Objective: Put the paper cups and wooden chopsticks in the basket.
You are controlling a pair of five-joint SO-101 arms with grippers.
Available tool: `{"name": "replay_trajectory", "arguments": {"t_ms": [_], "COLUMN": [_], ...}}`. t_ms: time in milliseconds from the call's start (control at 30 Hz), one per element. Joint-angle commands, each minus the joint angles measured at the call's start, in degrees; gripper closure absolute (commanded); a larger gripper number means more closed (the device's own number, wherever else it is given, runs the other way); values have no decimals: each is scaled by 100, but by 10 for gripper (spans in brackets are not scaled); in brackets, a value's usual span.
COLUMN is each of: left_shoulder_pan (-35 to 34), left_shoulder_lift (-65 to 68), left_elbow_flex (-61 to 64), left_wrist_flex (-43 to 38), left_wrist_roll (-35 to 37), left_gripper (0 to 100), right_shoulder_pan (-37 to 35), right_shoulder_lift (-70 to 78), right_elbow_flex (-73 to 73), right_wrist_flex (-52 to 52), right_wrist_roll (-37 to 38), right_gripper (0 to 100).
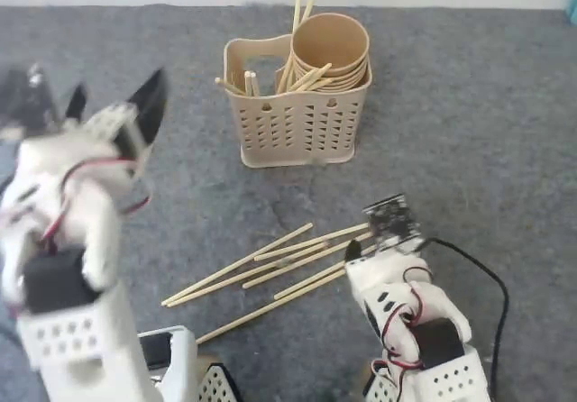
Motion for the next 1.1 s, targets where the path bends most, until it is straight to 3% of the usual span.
{"name": "replay_trajectory", "arguments": {"t_ms": [0,200,367,500,767,900,1067], "left_shoulder_pan": [-686,-1829,-2690,-3297,-3411,-3763,-4079], "left_shoulder_lift": [-545,-730,-730,-721,-519,554,2251], "left_elbow_flex": [532,2448,3547,3618,3609,3248,2545], "left_wrist_flex": [563,202,-677,-756,-967,-1363,-1618], "left_wrist_roll": [-44,-44,290,316,316,316,325], "left_gripper": [680,680,680,680,680,680,680], "right_shoulder_pan": [-576,-1042,-1103,-1367,-2202,-2246,-2308], "right_shoulder_lift": [-57,497,2308,4215,7284,8418,9516], "right_elbow_flex": [-185,-387,-1310,-2576,-4440,-5187,-5934], "right_wrist_flex": [4,-145,-409,-338,-374,-365,-356], "right_wrist_roll": [554,1301,1714,1829,1793,1837,2031], "right_gripper": [777,775,775,775,765,671,662]}}
